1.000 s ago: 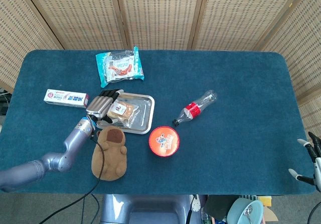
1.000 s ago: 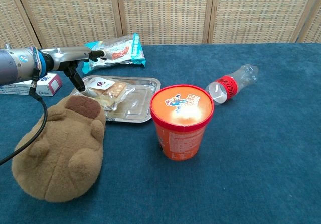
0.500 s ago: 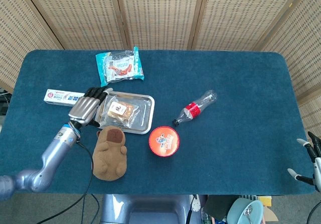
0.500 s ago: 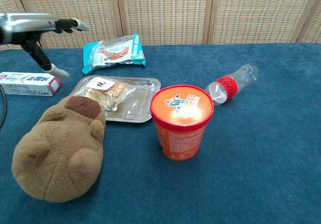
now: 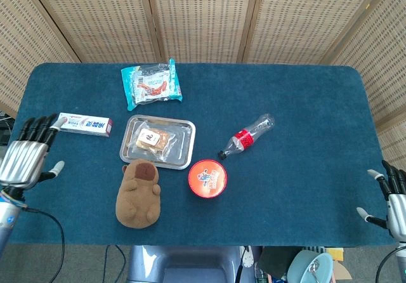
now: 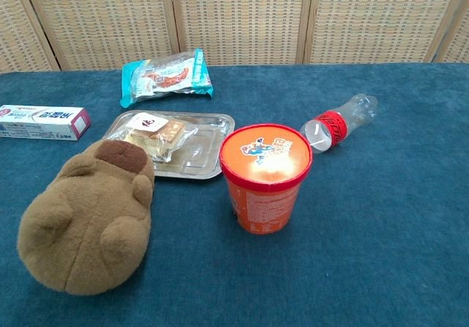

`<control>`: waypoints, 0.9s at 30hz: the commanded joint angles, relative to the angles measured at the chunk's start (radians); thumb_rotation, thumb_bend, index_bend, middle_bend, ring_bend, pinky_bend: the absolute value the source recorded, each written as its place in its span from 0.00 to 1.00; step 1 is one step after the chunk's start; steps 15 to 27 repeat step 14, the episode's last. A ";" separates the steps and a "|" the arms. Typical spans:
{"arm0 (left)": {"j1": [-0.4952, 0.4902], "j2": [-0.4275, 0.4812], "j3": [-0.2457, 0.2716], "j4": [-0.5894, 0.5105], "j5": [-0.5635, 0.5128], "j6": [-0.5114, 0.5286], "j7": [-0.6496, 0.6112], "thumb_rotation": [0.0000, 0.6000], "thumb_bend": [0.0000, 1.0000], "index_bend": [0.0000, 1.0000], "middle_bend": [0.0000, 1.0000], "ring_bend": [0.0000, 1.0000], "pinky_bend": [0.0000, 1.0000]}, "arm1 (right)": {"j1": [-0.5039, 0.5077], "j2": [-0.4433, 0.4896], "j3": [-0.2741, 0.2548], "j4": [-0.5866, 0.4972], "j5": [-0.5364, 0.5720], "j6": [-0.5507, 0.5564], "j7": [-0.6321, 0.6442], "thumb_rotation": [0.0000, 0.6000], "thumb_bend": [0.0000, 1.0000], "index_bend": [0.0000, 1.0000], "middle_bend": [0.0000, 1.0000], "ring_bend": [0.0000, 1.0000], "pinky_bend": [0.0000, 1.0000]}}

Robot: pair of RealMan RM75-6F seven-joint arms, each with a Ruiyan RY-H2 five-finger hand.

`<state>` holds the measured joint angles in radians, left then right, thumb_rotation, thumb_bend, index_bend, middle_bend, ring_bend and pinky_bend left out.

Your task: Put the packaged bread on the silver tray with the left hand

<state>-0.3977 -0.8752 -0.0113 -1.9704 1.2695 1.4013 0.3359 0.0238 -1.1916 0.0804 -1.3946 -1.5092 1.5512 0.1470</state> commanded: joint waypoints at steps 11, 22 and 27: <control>0.294 -0.019 0.110 0.191 0.224 0.329 -0.134 1.00 0.31 0.00 0.00 0.00 0.00 | 0.020 0.013 -0.005 -0.131 -0.047 0.011 -0.132 1.00 0.09 0.17 0.00 0.00 0.00; 0.309 -0.040 0.103 0.236 0.239 0.331 -0.168 1.00 0.31 0.00 0.00 0.00 0.00 | 0.028 0.013 -0.004 -0.150 -0.042 -0.004 -0.155 1.00 0.09 0.17 0.00 0.00 0.00; 0.309 -0.040 0.103 0.236 0.239 0.331 -0.168 1.00 0.31 0.00 0.00 0.00 0.00 | 0.028 0.013 -0.004 -0.150 -0.042 -0.004 -0.155 1.00 0.09 0.17 0.00 0.00 0.00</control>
